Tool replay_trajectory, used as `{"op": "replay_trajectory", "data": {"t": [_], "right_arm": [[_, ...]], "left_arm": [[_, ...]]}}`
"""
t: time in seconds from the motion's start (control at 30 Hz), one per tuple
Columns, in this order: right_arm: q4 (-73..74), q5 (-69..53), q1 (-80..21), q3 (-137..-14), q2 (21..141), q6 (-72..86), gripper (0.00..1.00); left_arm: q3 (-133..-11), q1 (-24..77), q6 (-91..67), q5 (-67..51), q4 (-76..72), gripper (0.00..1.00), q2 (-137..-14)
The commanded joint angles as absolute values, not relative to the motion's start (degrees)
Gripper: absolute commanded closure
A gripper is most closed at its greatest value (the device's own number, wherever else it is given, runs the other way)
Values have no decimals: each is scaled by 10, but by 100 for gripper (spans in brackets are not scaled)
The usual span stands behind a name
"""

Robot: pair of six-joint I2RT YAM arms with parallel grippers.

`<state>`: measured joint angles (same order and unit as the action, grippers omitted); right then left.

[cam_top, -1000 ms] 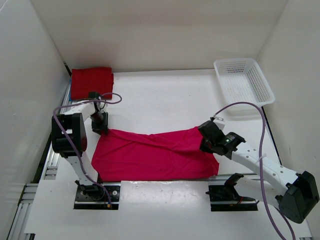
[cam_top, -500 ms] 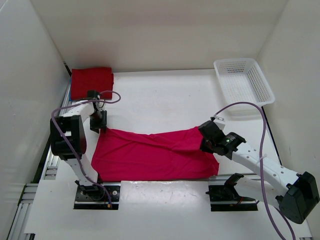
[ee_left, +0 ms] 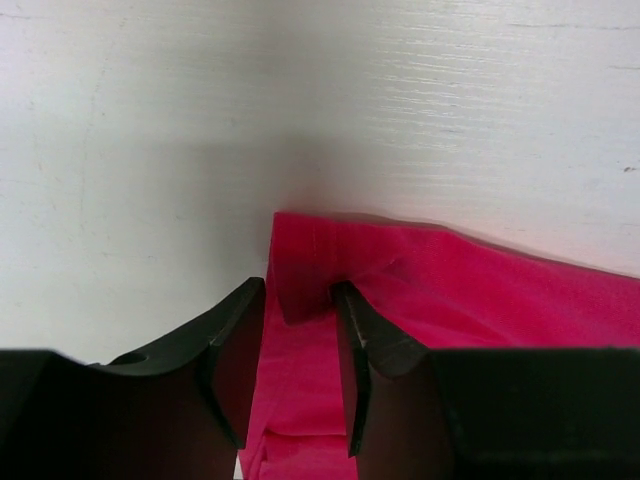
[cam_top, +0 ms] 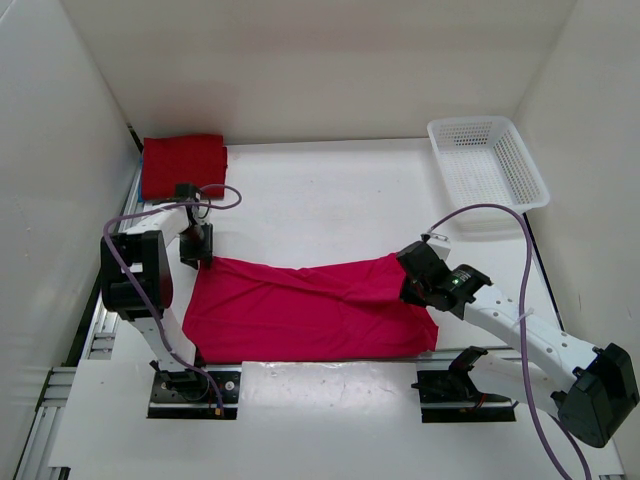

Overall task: Fold and stack the t-shirts
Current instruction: Fold the other side of the tshirt into a rectangle

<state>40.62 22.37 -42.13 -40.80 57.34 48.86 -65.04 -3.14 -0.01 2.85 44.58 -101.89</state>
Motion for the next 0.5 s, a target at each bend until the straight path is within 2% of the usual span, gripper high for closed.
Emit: {"op": "replay_trajectory", "data": {"t": [0.0,0.07,0.1,0.37,0.47], "right_arm": [[421,238,-425,-420,559,489,99],[421,238,-425,-420,559,489,99],[421,238,-425,-415,559,489,99],[421,238,-425,-415,559,489,99],[421,238,-425,-415,559,489,99]], "left_arm": [[-658,-29,0,40,439,54,-1009],[-658,-29,0,40,439,54,-1009],[-658,-29,0,40,439,60,-1009],[-652,-24,0,14,439,87,-998],[-652,-24,0,20,439,89,-998]]}}
